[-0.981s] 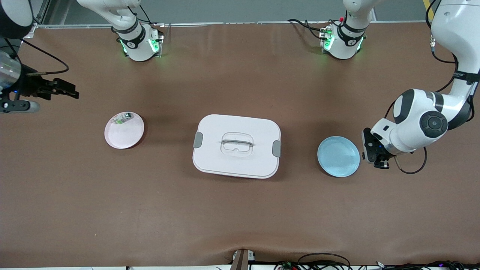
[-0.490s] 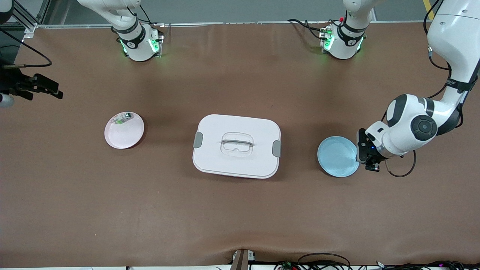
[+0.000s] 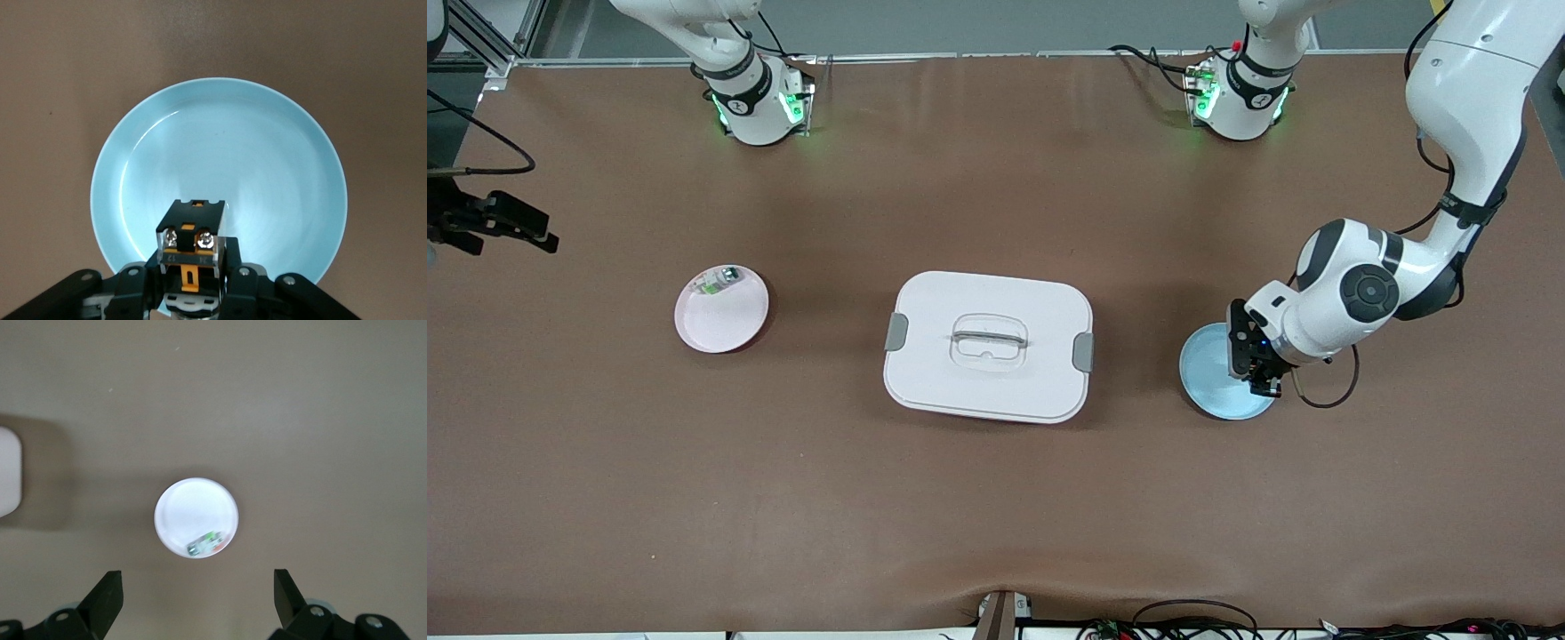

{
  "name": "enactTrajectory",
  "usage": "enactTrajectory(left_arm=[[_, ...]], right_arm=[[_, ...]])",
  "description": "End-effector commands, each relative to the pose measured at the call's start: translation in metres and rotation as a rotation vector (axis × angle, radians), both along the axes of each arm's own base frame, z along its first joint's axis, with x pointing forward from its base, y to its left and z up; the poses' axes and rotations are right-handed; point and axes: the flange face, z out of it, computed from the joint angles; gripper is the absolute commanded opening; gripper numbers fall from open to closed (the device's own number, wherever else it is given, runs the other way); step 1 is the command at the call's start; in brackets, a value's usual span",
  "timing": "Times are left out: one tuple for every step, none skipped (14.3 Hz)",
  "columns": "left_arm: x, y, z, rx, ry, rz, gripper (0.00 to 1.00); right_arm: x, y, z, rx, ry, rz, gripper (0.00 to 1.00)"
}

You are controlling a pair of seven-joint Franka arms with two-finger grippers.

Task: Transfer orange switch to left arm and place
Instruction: 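Lower the switch with the left gripper onto the light-blue plate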

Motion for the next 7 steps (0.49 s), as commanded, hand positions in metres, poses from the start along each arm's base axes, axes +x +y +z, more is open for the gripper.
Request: enactTrajectory(left_arm=[[-0.006, -0.013, -0.004, 0.047, -0.042, 0.035, 0.0], [-0.008, -0.014, -0.01, 0.072, -0.049, 0.056, 0.0], [-0.011, -0.019, -0.012, 0.098, -0.067, 0.059, 0.0], [-0.014, -0.025, -0.014, 0.111, -0.075, 0.077, 0.0], [-0.017, -0.027, -0.017, 0.112, -0.072, 0.101, 0.0], [-0.019, -0.03, -0.018, 0.114, -0.072, 0.1, 0.0], [-0.019, -0.031, -0.018, 0.113, -0.07, 0.1, 0.0]], right_arm=[[0.005, -0.002, 0.018, -0.035, -0.034, 0.01, 1.0], [0.005, -0.002, 0.023, -0.024, -0.046, 0.007, 1.0], [0.006, -0.001, 0.024, -0.021, -0.051, 0.008, 1.0], [0.007, 0.001, 0.025, -0.02, -0.057, 0.013, 1.0], [0.008, 0.004, 0.025, -0.021, -0.063, 0.019, 1.0], [0.008, 0.004, 0.026, -0.019, -0.068, 0.017, 1.0], [0.009, 0.003, 0.029, -0.022, -0.078, 0.016, 1.0]])
